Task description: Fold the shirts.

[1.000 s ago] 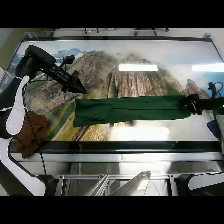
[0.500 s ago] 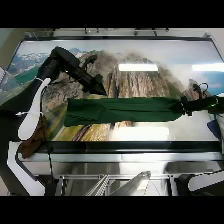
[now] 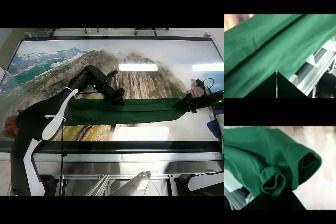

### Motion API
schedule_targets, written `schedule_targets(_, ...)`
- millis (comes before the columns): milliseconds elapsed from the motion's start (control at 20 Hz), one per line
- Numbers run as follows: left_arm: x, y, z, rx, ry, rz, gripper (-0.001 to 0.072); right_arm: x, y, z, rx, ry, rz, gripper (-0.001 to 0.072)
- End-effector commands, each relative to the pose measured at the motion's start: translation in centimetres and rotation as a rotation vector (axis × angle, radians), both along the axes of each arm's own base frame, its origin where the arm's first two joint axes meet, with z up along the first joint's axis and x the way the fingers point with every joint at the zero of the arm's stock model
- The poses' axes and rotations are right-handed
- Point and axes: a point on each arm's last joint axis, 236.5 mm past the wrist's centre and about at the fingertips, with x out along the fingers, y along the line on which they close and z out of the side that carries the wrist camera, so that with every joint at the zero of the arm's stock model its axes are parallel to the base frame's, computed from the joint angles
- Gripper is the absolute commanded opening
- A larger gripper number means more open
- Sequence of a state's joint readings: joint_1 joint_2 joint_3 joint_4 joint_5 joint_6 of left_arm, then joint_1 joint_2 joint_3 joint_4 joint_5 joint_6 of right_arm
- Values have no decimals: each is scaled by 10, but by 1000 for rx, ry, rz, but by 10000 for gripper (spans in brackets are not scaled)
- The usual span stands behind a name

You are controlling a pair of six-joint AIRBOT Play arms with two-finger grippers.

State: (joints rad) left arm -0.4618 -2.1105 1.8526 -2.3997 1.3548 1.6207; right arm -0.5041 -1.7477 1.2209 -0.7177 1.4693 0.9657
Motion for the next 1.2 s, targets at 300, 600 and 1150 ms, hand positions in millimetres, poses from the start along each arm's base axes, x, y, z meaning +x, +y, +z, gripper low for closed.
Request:
schedule_targets(300, -26, -57, -49, 50, 63, 23, 6, 9, -36, 67, 162, -111, -118, 21)
schedule_targets(600, -9, -92, 5, -104, -46, -24, 19, 20, 1, 134, 416, -228, -81, 21)
schedule_targets(1150, -5, 140, 214, -131, -221, 42, 19, 7, 306, 153, 259, -361, 286, 22)
